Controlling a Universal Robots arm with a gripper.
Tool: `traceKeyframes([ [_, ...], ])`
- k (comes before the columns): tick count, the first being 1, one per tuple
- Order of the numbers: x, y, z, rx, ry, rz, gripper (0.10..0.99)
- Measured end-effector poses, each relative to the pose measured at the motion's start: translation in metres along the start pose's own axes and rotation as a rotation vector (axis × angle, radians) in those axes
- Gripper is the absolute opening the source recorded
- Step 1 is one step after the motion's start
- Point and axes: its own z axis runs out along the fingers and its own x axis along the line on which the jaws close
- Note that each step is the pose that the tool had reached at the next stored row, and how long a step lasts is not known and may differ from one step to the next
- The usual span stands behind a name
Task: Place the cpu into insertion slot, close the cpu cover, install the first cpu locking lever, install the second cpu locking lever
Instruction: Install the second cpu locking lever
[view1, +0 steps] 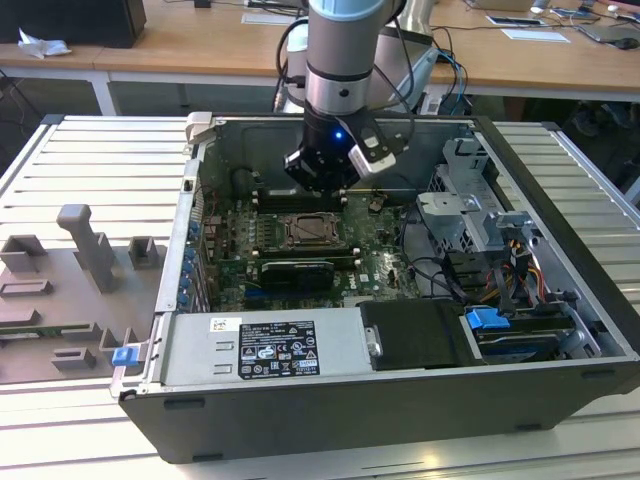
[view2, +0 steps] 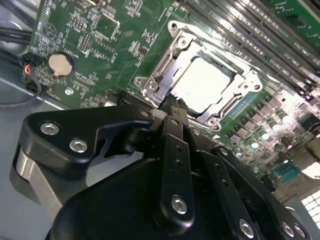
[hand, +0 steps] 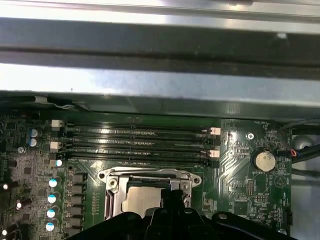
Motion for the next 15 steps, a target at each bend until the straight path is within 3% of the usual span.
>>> traceKeyframes([
  [15, 0.0007, -0.0143, -0.0008, 0.0, 0.0, 0.0, 0.106],
])
